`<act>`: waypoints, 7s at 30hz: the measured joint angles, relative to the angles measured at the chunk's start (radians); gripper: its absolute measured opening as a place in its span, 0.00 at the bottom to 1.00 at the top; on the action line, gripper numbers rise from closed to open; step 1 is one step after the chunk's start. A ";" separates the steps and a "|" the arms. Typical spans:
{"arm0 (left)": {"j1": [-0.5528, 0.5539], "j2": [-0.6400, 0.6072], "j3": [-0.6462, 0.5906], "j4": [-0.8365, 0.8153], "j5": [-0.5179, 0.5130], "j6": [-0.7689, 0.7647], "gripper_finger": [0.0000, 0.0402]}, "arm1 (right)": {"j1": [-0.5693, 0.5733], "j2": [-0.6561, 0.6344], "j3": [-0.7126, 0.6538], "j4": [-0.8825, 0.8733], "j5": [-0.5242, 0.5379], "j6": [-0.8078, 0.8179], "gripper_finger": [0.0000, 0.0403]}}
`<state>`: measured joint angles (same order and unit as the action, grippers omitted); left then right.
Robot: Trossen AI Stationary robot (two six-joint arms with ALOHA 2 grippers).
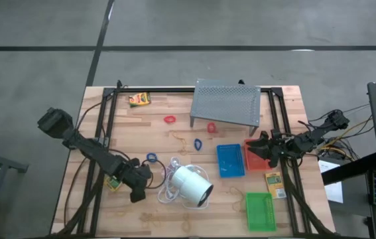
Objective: Pick & Place Office Desk Supplies
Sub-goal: Put the yellow rubber band into the blue bin
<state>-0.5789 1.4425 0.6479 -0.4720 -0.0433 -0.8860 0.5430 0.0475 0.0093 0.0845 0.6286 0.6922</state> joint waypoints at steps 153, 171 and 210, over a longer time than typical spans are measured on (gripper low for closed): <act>0.220 -0.373 0.073 0.735 -0.495 0.859 0.00 | 0.000 0.000 0.000 -0.001 0.000 0.000 0.46; 0.469 -0.181 0.107 0.951 -0.105 0.946 0.00 | 0.000 0.000 0.000 -0.001 0.000 0.000 0.46; 0.518 0.382 0.486 1.092 0.124 0.949 0.00 | 0.000 0.000 0.000 0.000 0.000 0.000 0.46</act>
<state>-0.0612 1.8247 1.1337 0.6197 0.0808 0.0635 0.5430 0.0479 0.0093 0.0841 0.6289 0.6921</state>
